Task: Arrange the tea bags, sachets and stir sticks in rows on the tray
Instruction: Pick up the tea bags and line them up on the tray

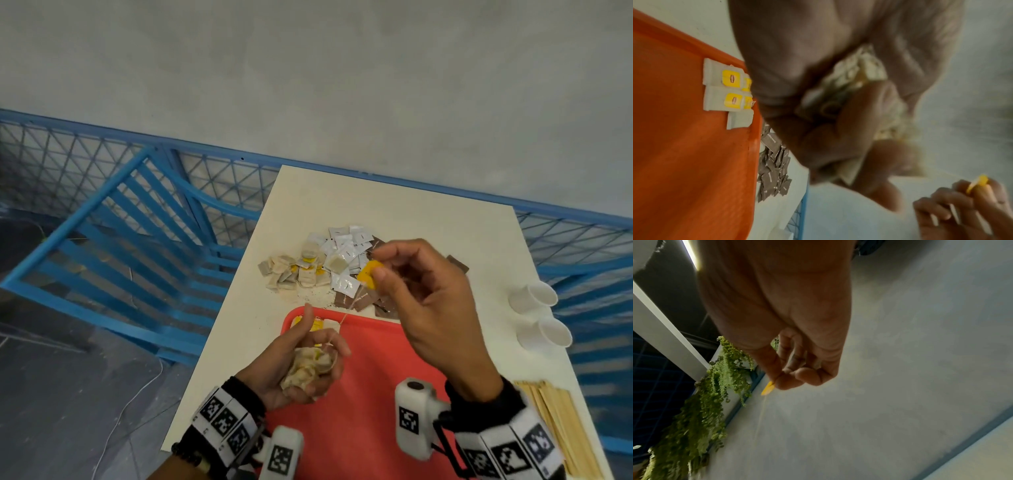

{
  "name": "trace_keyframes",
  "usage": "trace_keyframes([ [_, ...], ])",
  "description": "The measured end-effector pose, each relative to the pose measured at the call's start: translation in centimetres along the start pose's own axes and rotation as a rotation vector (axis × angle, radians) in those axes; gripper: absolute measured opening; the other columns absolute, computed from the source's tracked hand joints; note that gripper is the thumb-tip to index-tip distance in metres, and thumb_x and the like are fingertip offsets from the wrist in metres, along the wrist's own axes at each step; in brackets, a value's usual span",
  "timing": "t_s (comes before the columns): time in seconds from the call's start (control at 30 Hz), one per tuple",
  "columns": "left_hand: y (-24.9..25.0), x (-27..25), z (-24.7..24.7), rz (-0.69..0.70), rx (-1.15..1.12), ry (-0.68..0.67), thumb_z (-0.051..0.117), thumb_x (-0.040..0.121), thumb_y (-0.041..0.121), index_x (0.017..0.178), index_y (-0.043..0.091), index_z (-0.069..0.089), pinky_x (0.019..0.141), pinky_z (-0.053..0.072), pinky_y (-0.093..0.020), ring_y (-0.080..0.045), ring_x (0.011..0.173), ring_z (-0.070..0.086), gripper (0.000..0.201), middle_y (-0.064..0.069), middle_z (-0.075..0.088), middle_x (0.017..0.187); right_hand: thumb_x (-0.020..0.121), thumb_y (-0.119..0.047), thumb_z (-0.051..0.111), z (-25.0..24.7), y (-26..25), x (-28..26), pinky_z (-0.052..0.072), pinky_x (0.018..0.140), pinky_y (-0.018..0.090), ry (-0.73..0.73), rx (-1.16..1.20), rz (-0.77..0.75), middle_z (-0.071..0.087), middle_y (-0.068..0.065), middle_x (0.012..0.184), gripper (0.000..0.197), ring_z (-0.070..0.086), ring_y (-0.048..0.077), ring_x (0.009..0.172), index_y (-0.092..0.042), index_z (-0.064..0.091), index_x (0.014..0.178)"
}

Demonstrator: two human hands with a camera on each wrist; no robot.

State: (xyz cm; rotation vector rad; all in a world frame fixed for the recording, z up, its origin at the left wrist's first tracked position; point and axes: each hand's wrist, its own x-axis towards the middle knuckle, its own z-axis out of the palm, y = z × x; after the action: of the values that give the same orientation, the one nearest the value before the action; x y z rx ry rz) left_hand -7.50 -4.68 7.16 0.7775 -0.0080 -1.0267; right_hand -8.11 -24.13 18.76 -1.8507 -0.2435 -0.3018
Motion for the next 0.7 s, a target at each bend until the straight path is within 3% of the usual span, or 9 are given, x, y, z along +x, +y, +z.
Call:
trace_keyframes([
  [0.07, -0.4, 0.2, 0.1, -0.038, 0.082, -0.07, 0.034, 0.086, 0.08, 0.1, 0.008, 0.064, 0.04, 0.012, -0.028, -0.009, 0.046, 0.05, 0.08, -0.008, 0.063, 0.076, 0.092, -0.009, 0.065, -0.5, -0.9, 0.5, 0.056, 0.072, 0.043, 0.022, 0.004, -0.037, 0.066, 0.002, 0.086, 0.014, 0.064, 0.027, 0.079, -0.017, 0.066, 0.103],
  [0.17, -0.8, 0.5, 0.3, -0.093, 0.091, -0.113, 0.024, 0.092, 0.075, 0.098, 0.006, 0.064, 0.036, 0.016, -0.022, -0.007, 0.044, 0.049, 0.08, -0.006, 0.062, 0.071, 0.091, -0.01, 0.065, -1.2, -2.3, 0.7, 0.054, 0.066, 0.03, 0.026, 0.058, -0.075, 0.064, 0.002, 0.081, 0.015, 0.063, 0.024, 0.07, -0.02, 0.065, 0.102],
  [0.23, -1.2, 0.6, 0.4, -0.098, 0.085, -0.134, 0.033, 0.094, 0.071, 0.095, 0.006, 0.065, 0.035, 0.02, -0.017, -0.007, 0.045, 0.049, 0.072, -0.005, 0.061, 0.07, 0.091, -0.01, 0.064, -1.7, -2.8, 0.8, 0.053, 0.066, 0.025, 0.034, 0.068, -0.097, 0.063, 0.002, 0.08, 0.016, 0.063, 0.022, 0.069, -0.021, 0.064, 0.102],
  [0.3, -1.6, 0.6, 0.4, -0.083, 0.058, -0.183, 0.045, 0.092, 0.069, 0.092, 0.007, 0.062, 0.034, 0.021, -0.017, -0.008, 0.048, 0.05, 0.064, -0.004, 0.06, 0.071, 0.091, -0.008, 0.064, -1.9, -3.0, 0.7, 0.054, 0.066, 0.026, 0.013, 0.063, -0.106, 0.063, 0.002, 0.08, 0.016, 0.063, 0.022, 0.07, -0.02, 0.063, 0.102],
  [0.47, -2.3, 0.9, 0.8, -0.009, -0.121, -0.28, 0.042, 0.095, 0.066, 0.09, 0.006, 0.051, 0.034, 0.024, -0.018, -0.016, 0.049, 0.06, 0.061, -0.016, 0.065, 0.088, 0.09, -0.008, 0.063, -2.3, -3.4, 0.5, 0.054, 0.062, 0.022, 0.026, 0.098, -0.095, 0.064, 0.006, 0.08, 0.016, 0.064, 0.021, 0.067, -0.019, 0.064, 0.102],
  [0.53, -2.7, 1.0, 1.0, 0.042, -0.177, -0.276, 0.044, 0.095, 0.063, 0.096, 0.007, 0.052, 0.035, 0.025, -0.017, -0.015, 0.048, 0.06, 0.058, -0.015, 0.066, 0.088, 0.091, -0.009, 0.063, -2.2, -3.3, 0.6, 0.054, 0.064, 0.024, 0.008, 0.065, -0.094, 0.064, 0.005, 0.08, 0.016, 0.064, 0.021, 0.068, -0.021, 0.064, 0.102],
  [0.6, -2.9, 1.0, 1.1, 0.081, -0.233, -0.247, 0.051, 0.095, 0.058, 0.098, 0.007, 0.054, 0.036, 0.029, -0.013, -0.013, 0.044, 0.054, 0.051, -0.012, 0.061, 0.077, 0.091, -0.01, 0.064, -2.0, -3.1, 0.5, 0.054, 0.065, 0.027, 0.006, 0.045, -0.097, 0.063, 0.004, 0.08, 0.016, 0.063, 0.023, 0.068, -0.021, 0.064, 0.103],
  [0.7, -3.1, 0.6, 0.2, 0.077, -0.242, -0.137, 0.062, 0.093, 0.05, 0.085, 0.008, 0.053, 0.036, 0.032, -0.013, -0.009, 0.043, 0.042, 0.044, -0.006, 0.046, 0.065, 0.09, -0.011, 0.064, -2.3, -3.3, 0.3, 0.056, 0.067, 0.031, 0.106, 0.083, -0.106, 0.062, 0.008, 0.084, 0.016, 0.063, 0.029, 0.074, -0.02, 0.063, 0.103],
])
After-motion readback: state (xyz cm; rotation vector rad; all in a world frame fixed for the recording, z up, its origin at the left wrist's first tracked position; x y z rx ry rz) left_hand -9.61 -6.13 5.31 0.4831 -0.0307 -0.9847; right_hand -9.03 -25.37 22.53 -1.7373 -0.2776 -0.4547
